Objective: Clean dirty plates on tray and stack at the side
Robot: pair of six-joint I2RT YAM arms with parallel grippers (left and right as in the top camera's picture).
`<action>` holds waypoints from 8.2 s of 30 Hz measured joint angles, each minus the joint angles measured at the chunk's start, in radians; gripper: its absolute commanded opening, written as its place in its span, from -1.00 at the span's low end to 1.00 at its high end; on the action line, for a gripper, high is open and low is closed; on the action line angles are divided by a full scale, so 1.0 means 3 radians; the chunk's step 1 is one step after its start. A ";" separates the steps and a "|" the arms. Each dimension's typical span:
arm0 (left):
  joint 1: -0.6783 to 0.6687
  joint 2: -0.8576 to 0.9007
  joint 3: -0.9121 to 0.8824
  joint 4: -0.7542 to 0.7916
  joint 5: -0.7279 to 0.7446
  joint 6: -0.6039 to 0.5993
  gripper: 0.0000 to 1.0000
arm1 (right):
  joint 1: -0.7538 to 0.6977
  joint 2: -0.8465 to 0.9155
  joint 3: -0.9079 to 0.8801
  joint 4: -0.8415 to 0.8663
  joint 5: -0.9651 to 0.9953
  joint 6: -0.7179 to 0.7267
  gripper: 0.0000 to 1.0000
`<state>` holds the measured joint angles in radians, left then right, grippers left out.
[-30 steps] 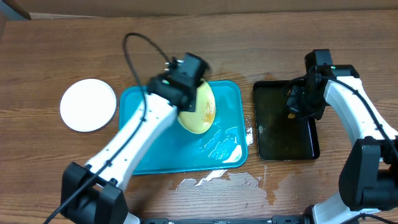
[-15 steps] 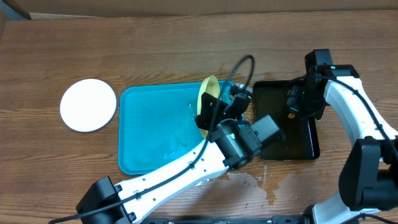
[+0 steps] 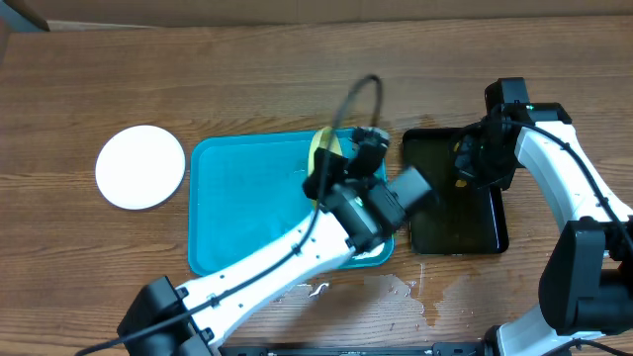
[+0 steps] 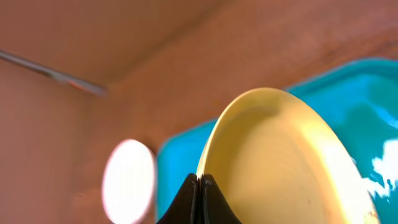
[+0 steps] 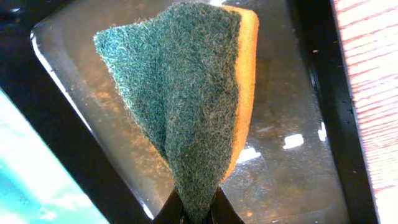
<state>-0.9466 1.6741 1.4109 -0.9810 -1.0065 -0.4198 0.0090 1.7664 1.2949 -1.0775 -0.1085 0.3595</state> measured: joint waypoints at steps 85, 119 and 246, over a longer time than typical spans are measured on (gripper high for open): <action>0.2242 0.0411 -0.1193 0.1319 0.3596 -0.0164 -0.92 | 0.2341 0.0280 -0.0590 0.1770 0.0126 0.1591 -0.92; 0.2207 -0.0360 -0.1191 0.1155 0.3114 -0.0009 -0.92 | -0.0060 -0.0113 0.0403 0.0006 -0.0114 0.0381 -0.91; 0.1671 -0.0741 -0.1191 0.1649 0.2424 0.0042 -0.92 | 0.1242 -0.0113 -0.0315 0.1724 -0.1348 0.0553 -0.93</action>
<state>-0.4454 1.4517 1.0534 -0.4862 -0.2794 -0.4072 0.3817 1.7325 1.2003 -0.5602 -0.5129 0.5255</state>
